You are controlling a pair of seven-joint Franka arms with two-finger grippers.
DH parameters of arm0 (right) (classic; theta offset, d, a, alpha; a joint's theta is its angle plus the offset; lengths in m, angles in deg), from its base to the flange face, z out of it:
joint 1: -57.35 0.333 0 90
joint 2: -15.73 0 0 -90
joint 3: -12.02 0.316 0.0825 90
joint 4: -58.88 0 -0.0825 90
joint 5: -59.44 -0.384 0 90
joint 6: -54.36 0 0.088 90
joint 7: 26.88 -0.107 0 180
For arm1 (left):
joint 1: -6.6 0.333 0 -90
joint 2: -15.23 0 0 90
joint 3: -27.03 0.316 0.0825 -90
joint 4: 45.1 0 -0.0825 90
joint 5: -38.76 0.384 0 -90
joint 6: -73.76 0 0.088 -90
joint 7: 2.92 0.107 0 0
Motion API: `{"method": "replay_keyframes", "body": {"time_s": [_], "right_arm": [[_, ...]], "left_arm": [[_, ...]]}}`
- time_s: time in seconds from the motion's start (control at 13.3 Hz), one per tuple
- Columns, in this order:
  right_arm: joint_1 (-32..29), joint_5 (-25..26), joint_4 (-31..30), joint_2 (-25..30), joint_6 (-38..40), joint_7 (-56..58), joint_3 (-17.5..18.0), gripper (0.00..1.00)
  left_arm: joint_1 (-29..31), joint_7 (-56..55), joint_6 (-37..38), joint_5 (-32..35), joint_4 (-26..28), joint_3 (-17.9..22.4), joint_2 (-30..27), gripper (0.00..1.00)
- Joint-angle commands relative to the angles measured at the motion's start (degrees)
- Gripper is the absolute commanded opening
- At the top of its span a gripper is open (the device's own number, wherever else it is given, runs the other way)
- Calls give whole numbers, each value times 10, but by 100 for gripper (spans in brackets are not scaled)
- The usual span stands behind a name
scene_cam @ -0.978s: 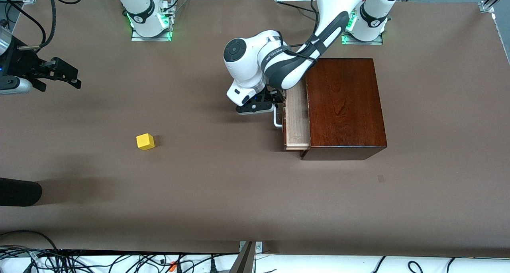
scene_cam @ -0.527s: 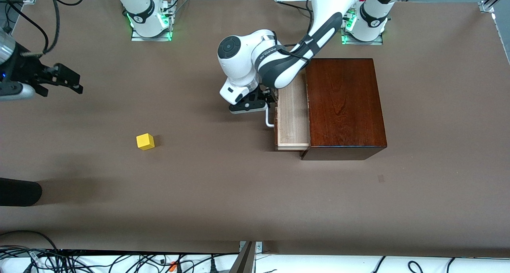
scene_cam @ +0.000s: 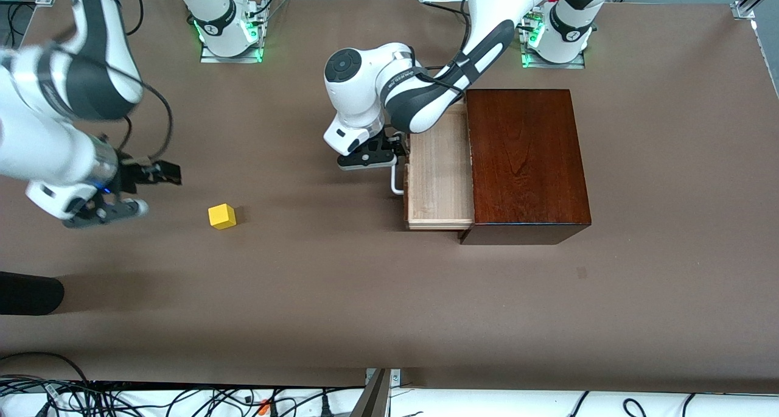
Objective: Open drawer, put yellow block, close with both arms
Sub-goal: 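Pull the drawer open with the left gripper while the right gripper reaches the cube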
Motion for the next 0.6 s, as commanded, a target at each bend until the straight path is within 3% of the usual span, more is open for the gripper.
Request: {"method": "replay_keyframes", "body": {"time_s": [0.0, 0.23, 0.53], "right_arm": [[1, -6, -72, 9, -78, 13, 0, 100], [1, -17, -114, -25, -149, 13, 3, 100], [1, -22, -172, -52, -250, 15, 16, 100]], "left_arm": [[-2, -5, 3, -14, -36, -6, 5, 100], [42, 16, 52, -69, -12, -20, -69, 100], [179, 142, 147, -185, 2, -65, -182, 100]]}}
